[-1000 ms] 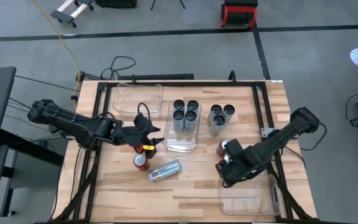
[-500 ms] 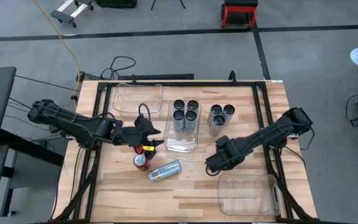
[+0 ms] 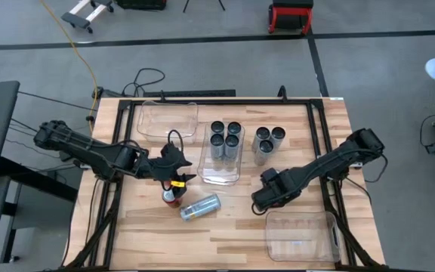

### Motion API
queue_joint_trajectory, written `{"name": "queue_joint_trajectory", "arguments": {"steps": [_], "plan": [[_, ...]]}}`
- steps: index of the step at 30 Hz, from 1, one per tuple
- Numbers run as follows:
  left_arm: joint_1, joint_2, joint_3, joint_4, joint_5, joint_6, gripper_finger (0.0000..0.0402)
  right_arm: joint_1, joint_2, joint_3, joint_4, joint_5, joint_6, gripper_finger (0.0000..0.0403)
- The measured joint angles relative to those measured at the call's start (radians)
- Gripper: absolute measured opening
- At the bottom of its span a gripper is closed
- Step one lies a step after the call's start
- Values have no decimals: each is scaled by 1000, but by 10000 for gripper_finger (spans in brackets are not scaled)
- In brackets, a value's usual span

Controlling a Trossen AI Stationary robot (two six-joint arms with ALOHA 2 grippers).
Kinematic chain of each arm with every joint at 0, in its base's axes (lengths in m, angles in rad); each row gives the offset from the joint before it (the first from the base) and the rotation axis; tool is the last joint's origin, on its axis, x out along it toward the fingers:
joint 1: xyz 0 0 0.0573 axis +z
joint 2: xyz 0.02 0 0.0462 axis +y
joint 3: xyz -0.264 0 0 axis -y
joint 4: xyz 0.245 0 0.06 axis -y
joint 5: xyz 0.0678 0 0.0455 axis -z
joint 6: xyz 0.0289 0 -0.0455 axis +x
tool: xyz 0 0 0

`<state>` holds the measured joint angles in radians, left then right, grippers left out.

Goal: Sort soda cans
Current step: Put the red soda can into the bottom transparent bin

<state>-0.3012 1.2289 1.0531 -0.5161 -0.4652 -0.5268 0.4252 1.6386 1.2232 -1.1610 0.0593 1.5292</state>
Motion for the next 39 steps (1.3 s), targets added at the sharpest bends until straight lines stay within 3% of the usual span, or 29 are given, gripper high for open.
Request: {"name": "queue_joint_trajectory", "arguments": {"steps": [4,17,29,39], "plan": [[0,0,0,-2,-13,8,213,0,-5,5,-9,-1,-27,287],[1,0,0,-10,-59,10,213,40,-117,256,-150,96,-61,286],[10,0,0,-7,-110,23,213,238,-130,452,-146,135,-87,286],[45,0,0,-8,-111,26,213,429,-129,459,-121,98,-28,288]]}}
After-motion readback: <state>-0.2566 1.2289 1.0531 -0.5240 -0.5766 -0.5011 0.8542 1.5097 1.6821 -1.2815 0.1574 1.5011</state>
